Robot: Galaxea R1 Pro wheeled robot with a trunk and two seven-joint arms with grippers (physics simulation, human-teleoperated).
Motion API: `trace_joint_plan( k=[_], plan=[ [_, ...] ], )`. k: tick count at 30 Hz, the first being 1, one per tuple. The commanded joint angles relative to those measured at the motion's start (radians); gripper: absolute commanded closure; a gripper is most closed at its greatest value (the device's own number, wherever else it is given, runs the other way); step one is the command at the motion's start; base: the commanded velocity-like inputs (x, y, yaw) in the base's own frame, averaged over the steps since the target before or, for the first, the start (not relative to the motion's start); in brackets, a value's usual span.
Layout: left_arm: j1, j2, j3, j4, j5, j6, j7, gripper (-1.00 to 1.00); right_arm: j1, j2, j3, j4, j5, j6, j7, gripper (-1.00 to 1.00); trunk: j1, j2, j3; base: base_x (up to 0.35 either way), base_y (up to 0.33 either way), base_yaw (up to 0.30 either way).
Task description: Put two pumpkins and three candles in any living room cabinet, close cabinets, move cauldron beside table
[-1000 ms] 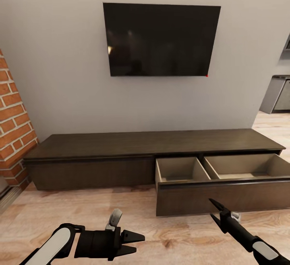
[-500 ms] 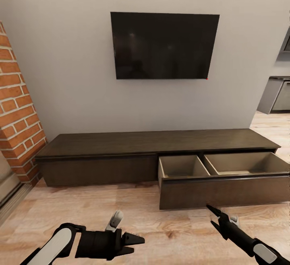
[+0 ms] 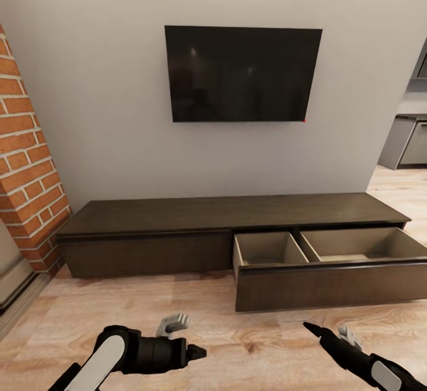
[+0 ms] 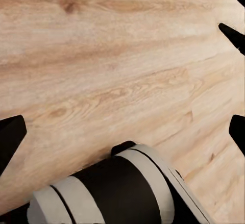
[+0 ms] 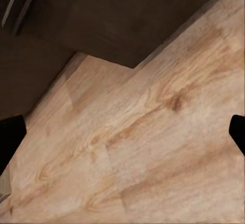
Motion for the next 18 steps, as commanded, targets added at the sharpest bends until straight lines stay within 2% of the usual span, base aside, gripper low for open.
trace_joint_plan(
  k=[1,4,5,6,7,9,13,18],
  plan=[
    [-0.001,-0.001,0.012,-0.001,-0.022,-0.018,0.029,-1.00,-0.001,0.000,0.003,-0.003,0.026,-0.009,-0.025,-1.00,-0.004,0.007,0.002,0.000,0.000,0.000],
    [0.000,-0.002,0.042,0.000,-0.130,-0.059,0.057,-1.00,-0.001,0.004,0.000,-0.004,0.080,-0.036,-0.071,-1.00,-0.016,0.028,0.012,0.000,0.000,0.000],
    [0.000,-0.002,0.045,0.001,-0.149,-0.062,0.060,-1.00,-0.001,0.004,0.000,-0.005,0.085,-0.038,-0.078,-1.00,-0.019,0.035,0.015,0.000,0.000,0.000],
    [0.000,-0.002,0.059,0.000,-0.206,-0.069,0.073,-1.00,-0.001,0.004,0.000,-0.007,0.094,-0.041,-0.100,-1.00,-0.023,0.042,0.018,0.000,0.000,0.000],
    [0.000,-0.003,0.069,0.001,-0.238,-0.072,0.084,-1.00,-0.001,0.004,0.001,-0.008,0.098,-0.041,-0.111,-1.00,-0.027,0.049,0.021,0.000,0.000,0.000],
    [0.000,-0.004,0.087,0.001,-0.285,-0.075,0.117,-1.00,-0.001,0.003,0.002,-0.011,0.106,-0.043,-0.120,-1.00,-0.035,0.063,0.027,0.000,0.000,0.000],
    [0.003,-0.003,0.099,0.000,-0.312,-0.076,0.155,-1.00,0.000,-0.001,0.003,-0.050,0.111,-0.044,-0.119,-1.00,-0.050,0.091,0.040,0.000,0.000,0.000],
    [0.005,-0.004,0.095,0.004,-0.319,-0.087,0.166,-1.00,0.003,-0.004,0.003,-0.127,0.115,-0.035,-0.124,-1.00,-0.069,0.126,0.055,0.000,0.000,0.000]
  ],
)
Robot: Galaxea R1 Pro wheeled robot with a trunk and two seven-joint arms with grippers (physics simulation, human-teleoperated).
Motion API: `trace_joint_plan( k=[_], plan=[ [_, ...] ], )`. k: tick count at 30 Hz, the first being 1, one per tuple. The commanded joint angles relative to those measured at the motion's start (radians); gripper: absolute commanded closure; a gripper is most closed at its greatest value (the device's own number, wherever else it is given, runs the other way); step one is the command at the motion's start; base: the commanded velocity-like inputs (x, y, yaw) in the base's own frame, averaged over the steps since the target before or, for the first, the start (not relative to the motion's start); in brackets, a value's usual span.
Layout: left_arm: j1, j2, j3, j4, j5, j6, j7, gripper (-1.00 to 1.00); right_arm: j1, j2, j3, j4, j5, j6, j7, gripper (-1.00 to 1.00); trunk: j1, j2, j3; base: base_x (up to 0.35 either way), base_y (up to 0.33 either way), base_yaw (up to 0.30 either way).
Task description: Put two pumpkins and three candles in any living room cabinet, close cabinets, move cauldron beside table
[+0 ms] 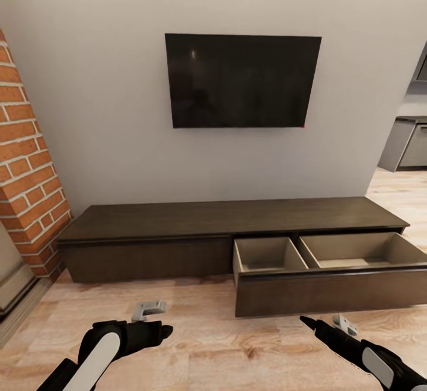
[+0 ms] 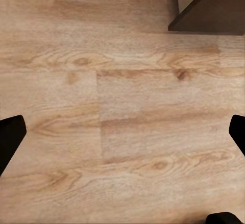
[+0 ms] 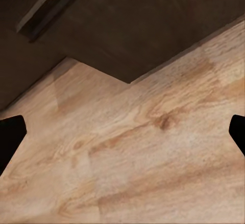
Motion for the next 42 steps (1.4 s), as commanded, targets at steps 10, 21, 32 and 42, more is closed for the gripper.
trace_joint_plan(
  k=[10,21,32,42],
  plan=[
    [0.001,0.001,-0.006,0.007,0.010,-0.030,0.013,-1.00,0.000,0.000,0.002,-0.069,0.061,0.015,-0.200,-1.00,-0.039,0.070,0.030,0.000,0.000,0.000],
    [0.002,-0.007,-0.008,0.030,0.000,-0.048,0.014,-1.00,0.000,-0.027,0.004,-0.181,0.091,0.018,-0.399,-1.00,-0.081,0.147,0.065,0.000,0.000,0.000],
    [0.002,-0.025,-0.013,0.032,-0.004,-0.050,0.026,-1.00,0.016,-0.177,0.002,-0.439,0.153,0.150,-0.423,-1.00,-0.123,0.224,0.099,0.000,0.000,0.000],
    [0.002,-0.027,-0.015,0.032,0.005,-0.088,0.105,-1.00,0.154,-0.198,0.002,-0.956,0.115,0.299,-0.829,-1.00,-0.161,0.294,0.131,0.000,0.000,0.000]
  ],
)
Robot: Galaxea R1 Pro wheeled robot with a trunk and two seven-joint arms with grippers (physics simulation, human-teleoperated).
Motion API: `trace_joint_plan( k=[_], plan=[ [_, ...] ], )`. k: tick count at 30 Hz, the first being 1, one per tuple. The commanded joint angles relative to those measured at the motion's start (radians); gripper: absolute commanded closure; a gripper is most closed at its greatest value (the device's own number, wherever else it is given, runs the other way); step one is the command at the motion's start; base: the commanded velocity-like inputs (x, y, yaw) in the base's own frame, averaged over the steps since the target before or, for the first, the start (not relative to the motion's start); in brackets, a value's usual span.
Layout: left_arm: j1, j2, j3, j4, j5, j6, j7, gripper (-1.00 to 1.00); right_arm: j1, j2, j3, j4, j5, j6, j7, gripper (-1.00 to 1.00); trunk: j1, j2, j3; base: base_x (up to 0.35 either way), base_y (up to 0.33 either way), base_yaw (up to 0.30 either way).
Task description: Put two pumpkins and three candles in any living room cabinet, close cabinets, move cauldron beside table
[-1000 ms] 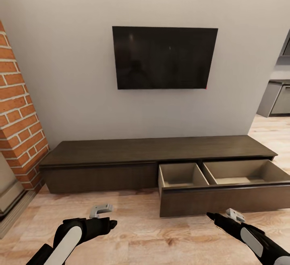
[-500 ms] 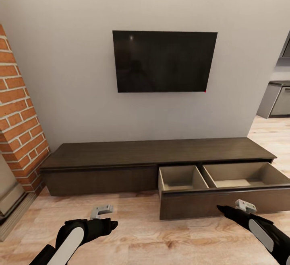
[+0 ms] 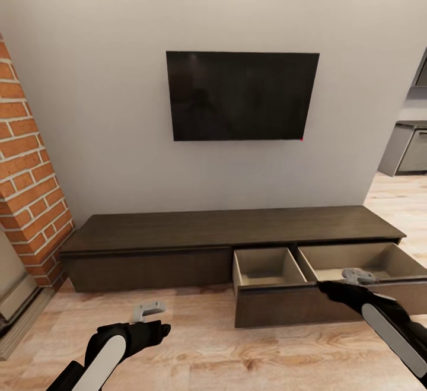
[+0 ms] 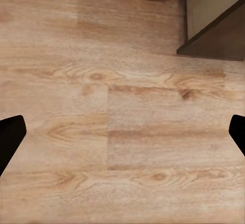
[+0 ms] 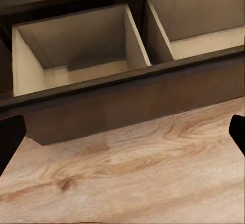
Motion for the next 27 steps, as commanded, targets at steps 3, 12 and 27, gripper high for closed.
trace_joint_plan(
  k=[3,12,27],
  plan=[
    [-0.001,0.001,-0.002,-0.001,0.011,-0.003,0.012,-1.00,0.013,-0.001,0.005,-0.080,-0.038,0.063,-0.025,-1.00,-0.012,0.021,0.008,0.000,0.000,0.000],
    [0.000,0.001,-0.032,-0.001,0.014,-0.004,0.012,-1.00,0.019,0.001,0.012,-0.113,-0.040,0.104,-0.029,-1.00,-0.035,0.063,0.027,0.000,0.000,0.000],
    [0.000,0.001,-0.052,0.002,0.017,-0.045,0.013,-1.00,0.019,0.021,0.022,-0.105,-0.036,0.143,-0.035,-1.00,-0.035,0.063,0.027,0.000,-0.009,0.178]
  ],
)
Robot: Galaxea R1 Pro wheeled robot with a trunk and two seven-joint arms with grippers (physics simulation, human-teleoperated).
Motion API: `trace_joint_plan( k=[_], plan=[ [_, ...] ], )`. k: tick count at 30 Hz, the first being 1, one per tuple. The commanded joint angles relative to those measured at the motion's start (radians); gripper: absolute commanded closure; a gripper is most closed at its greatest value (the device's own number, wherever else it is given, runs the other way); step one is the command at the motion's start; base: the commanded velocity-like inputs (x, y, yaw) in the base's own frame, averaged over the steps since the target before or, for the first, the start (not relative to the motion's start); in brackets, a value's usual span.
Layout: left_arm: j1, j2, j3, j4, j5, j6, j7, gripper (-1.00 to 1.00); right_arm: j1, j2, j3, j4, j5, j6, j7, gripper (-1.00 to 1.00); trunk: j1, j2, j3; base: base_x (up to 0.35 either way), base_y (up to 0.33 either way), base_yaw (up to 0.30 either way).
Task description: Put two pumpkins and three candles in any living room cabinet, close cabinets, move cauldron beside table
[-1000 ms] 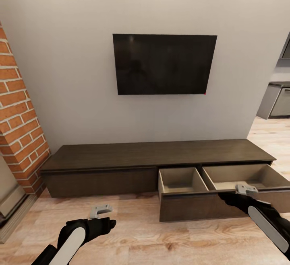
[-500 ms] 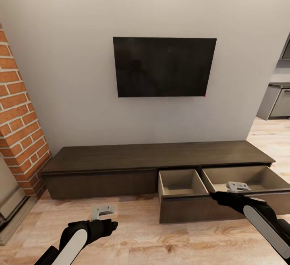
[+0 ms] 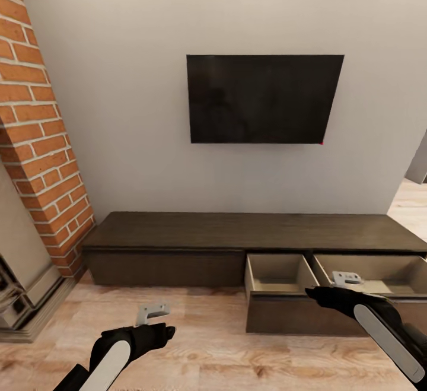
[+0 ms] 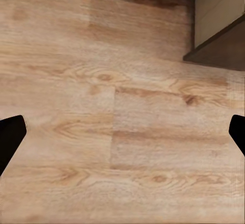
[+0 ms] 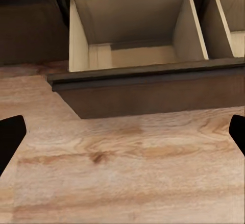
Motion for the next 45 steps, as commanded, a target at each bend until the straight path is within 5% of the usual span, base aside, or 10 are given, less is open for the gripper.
trace_joint_plan(
  k=[1,21,31,34,39,45],
  plan=[
    [-0.001,0.001,-0.003,-0.001,0.010,-0.001,0.011,-1.00,-0.001,0.000,0.002,-0.001,-0.010,0.000,-0.011,-1.00,0.000,-0.001,-0.001,0.000,-0.075,0.290],
    [-0.002,0.001,-0.005,0.036,0.001,-0.003,0.010,-1.00,-0.001,0.025,0.003,0.008,-0.010,-0.001,-0.013,-1.00,0.000,-0.001,-0.001,-0.027,-0.037,0.292],
    [-0.002,0.001,-0.005,0.036,0.009,-0.003,0.010,-1.00,-0.001,0.041,0.015,0.006,-0.009,-0.003,-0.009,-1.00,0.000,-0.001,-0.001,-0.023,-0.006,0.064],
    [-0.002,0.001,-0.006,0.036,0.011,-0.003,0.009,-1.00,-0.001,0.043,0.040,-0.002,-0.009,-0.002,-0.008,-1.00,0.000,-0.001,-0.001,-0.001,0.000,0.004],
    [-0.003,0.001,-0.005,0.036,0.011,-0.003,0.009,-1.00,-0.001,0.043,0.164,-0.025,-0.007,0.006,-0.005,-1.00,0.000,-0.001,-0.001,0.000,0.000,0.000],
    [-0.003,0.001,-0.004,0.036,0.010,-0.003,0.011,-1.00,-0.001,0.043,0.252,-0.035,-0.009,0.012,-0.004,-1.00,0.000,-0.001,-0.001,0.000,0.000,0.000]
  ],
)
